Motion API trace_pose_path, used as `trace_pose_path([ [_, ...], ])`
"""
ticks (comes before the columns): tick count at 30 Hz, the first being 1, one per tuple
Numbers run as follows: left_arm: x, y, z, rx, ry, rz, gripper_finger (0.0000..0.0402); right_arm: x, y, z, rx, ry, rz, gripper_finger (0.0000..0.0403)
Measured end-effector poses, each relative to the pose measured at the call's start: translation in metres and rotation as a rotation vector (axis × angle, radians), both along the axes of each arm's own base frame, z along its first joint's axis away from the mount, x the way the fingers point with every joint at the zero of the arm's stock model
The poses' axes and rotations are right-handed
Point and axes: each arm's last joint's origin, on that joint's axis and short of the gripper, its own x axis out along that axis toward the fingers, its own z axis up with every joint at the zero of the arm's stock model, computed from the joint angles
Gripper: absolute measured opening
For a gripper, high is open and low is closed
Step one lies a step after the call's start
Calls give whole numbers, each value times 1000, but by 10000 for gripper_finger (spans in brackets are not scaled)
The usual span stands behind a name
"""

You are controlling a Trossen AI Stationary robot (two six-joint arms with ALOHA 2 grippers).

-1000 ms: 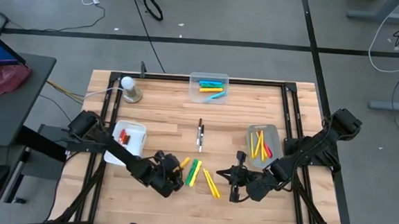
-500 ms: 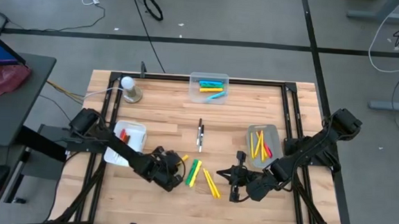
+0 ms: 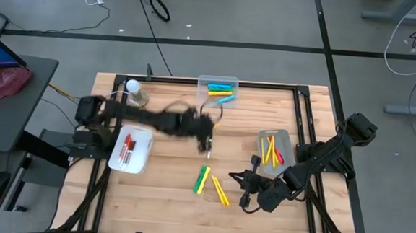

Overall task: Pick & Place Markers
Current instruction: Put the yellow highlighter pen into the transparent bin

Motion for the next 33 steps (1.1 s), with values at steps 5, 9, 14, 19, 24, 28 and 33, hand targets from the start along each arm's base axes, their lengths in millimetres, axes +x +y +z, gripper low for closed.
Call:
trace_pose_path([
  [5,8,89,17,56,-21,42,70,-3,1,-1,-13,8,-11,4],
  [9,10,144,2,35,-15,60,70,-3,1,-1,17,-4,-26,3],
  [14,17,188,-12,64,-9,99,70,-2,1,-1,70,-22,-52,3],
  [19,31,211,-27,82,3,70,70,-2,0,-1,96,-30,-66,3],
  [24,48,220,-35,90,18,10,70,-2,1,-1,107,-37,-69,3],
  [28,57,221,-43,47,-1,-97,85,-2,1,-1,108,-39,-68,3],
  [33,58,220,-43,52,3,-135,95,-2,0,-1,98,-32,-67,3],
])
